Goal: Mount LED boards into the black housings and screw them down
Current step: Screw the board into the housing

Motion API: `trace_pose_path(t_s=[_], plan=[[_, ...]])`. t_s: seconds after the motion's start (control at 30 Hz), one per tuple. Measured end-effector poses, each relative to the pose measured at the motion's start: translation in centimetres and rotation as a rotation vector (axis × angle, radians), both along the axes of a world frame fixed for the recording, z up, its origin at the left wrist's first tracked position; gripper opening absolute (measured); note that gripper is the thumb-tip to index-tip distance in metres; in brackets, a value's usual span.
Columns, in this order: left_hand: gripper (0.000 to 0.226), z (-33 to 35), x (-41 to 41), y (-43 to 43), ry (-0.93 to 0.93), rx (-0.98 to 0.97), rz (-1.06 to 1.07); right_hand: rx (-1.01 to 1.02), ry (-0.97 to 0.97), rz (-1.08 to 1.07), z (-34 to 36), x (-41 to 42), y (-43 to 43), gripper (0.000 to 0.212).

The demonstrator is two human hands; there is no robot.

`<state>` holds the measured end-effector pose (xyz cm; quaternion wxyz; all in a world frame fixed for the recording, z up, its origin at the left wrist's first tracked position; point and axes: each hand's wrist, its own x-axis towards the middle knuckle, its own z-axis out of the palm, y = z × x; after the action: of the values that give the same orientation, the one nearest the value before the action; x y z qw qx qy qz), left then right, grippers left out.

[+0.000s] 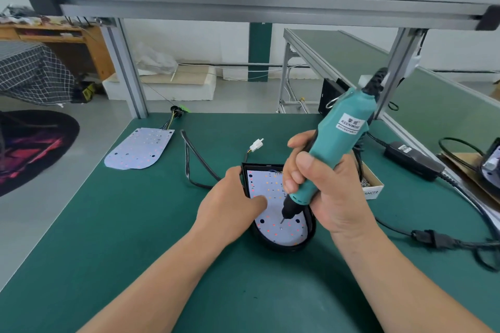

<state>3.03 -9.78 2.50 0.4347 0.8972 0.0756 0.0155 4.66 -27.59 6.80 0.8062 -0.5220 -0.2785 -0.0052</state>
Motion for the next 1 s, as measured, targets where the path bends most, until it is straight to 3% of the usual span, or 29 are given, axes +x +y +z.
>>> trace_pose_path(t_s=[0.1, 0.17, 0.23, 0.33, 0.4, 0.53, 0.73, 1.0], plan=[[0.047, 0.3, -0.3, 0.1, 0.002, -0.001, -0.004, 0.087, 0.032, -0.005, -0.1, 0.3, 0.0, 0.014], [0.038, 0.8, -0.2, 0.1, 0.019, -0.160, 0.024, 0.217, 0.109, -0.010, -0.1, 0.8, -0.4, 0.009], [0.012, 1.5, 0.3, 0.5, -0.017, -0.516, 0.131, 0.330, 0.197, -0.052, -0.2, 1.5, -0.8, 0.006], [0.036, 2.6, 0.6, 1.7, 0.018, -1.122, 0.174, 0.449, 0.316, -0.142, -0.5, 2.3, -1.5, 0.008], [0.036, 3.2, 0.3, 2.1, 0.034, -1.287, 0.099, 0.498, 0.364, -0.196, -0.6, 2.7, -1.8, 0.006], [0.024, 3.5, -0.2, 1.6, 0.064, -1.344, -0.047, 0.560, 0.405, -0.243, -0.4, 2.9, -2.2, 0.008], [0.021, 3.1, -0.7, 1.0, 0.085, -1.059, -0.137, 0.604, 0.389, -0.229, 0.2, 2.5, -2.3, 0.013], [0.021, 3.1, -1.1, 1.0, 0.177, -1.070, -0.274, 0.660, 0.344, -0.211, 0.7, 2.5, -3.0, 0.008]])
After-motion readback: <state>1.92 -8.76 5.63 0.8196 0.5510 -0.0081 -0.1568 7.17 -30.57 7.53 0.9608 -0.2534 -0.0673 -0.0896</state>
